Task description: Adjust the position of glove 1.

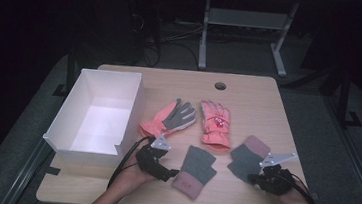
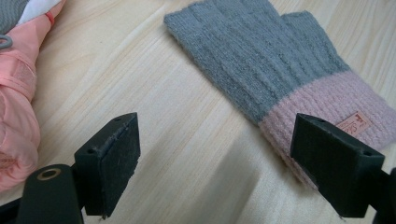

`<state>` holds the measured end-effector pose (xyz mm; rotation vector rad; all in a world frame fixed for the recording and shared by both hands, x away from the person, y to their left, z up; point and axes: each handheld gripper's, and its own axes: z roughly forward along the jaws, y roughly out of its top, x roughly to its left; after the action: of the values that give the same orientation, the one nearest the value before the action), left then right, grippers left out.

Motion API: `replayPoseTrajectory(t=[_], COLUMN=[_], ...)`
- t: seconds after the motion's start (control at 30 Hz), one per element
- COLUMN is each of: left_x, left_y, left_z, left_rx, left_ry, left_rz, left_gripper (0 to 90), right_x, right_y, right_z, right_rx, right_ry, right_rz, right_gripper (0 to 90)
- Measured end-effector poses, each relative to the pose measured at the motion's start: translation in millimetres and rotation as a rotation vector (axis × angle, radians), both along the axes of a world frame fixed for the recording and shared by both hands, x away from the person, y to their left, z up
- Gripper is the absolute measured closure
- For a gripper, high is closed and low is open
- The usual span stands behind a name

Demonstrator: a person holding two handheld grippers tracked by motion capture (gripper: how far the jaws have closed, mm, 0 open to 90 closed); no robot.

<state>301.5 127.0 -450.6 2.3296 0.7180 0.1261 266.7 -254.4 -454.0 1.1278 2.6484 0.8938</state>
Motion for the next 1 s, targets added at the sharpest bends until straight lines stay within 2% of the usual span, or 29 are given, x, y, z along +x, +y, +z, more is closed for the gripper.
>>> replayPoseTrajectory(t=[0.1,0.3,0.33,0.37,0.4,0.47,0.5,0.53,0.6,0.63,0.67,0.73,0.77,0.8,0.87,0.9,0.93,1.0], left_x=[-0.1,-0.1,-0.1,-0.1,0.1,0.4,0.4,0.2,0.4,0.4,1.0,0.7,0.7,0.5,0.8,1.0,1.2,0.4], left_y=[-0.2,-0.7,-0.4,-0.4,-0.3,-0.3,-0.3,-0.8,-1.1,-1.1,-0.8,-0.6,-0.6,-0.3,0.4,0.7,0.7,-0.2], left_z=[-0.3,-1.3,-1.0,-1.0,-1.2,-1.4,-1.4,-1.6,-1.9,-1.9,-2.2,-2.5,-2.5,-3.5,-3.5,-3.5,-3.5,-3.9], left_rx=[-0.001,0.004,0.001,0.001,-0.001,0.001,0.001,-0.001,0.000,0.000,0.006,0.005,0.005,-0.006,-0.002,-0.001,-0.001,-0.003], left_ry=[0.004,0.007,0.008,0.008,0.009,0.012,0.012,0.011,0.011,0.011,0.005,0.013,0.013,0.014,0.015,0.016,0.017,0.017], left_rz=[0.001,-0.004,-0.001,-0.001,0.003,0.003,0.003,0.004,0.002,0.002,-0.006,-0.005,-0.005,0.004,0.003,0.004,0.006,0.007], left_gripper=[15.6,15.6,15.6,15.6,15.6,15.6,15.6,15.6,15.6,15.6,15.6,15.6,15.6,15.6,15.6,15.6,15.6,15.6], right_x=[0.8,2.6,6.5,6.5,10.8,31.2,31.2,48.2,61.3,61.3,74.7,84.7,84.7,89.6,90.8,91.7,91.8,91.6], right_y=[16.9,26.0,20.2,20.2,15.6,0.5,0.5,-7.3,-9.1,-9.1,-8.3,-6.6,-6.6,-3.7,-2.7,-2.2,-4.3,-8.2], right_z=[0.0,2.0,9.2,9.2,13.5,21.7,21.7,23.4,23.1,23.1,21.6,19.0,19.0,14.1,10.4,6.0,2.1,1.2], right_rx=[0.009,0.009,0.028,0.028,0.038,0.045,0.045,0.054,0.058,0.058,0.058,0.055,0.055,0.041,0.026,-0.005,-0.009,-0.003], right_ry=[0.007,-0.009,-0.037,-0.037,-0.054,-0.110,-0.110,-0.132,-0.149,-0.149,-0.162,-0.157,-0.157,-0.142,-0.131,-0.124,-0.107,-0.109], right_rz=[0.048,0.088,0.062,0.062,0.039,-0.041,-0.041,-0.095,-0.116,-0.116,-0.131,-0.136,-0.136,-0.139,-0.134,-0.132,-0.145,-0.153], right_gripper=[90.0,90.0,90.0,90.0,90.0,90.0,90.0,90.0,90.0,90.0,90.0,90.0,90.0,90.0,90.0,90.0,90.0,90.0])
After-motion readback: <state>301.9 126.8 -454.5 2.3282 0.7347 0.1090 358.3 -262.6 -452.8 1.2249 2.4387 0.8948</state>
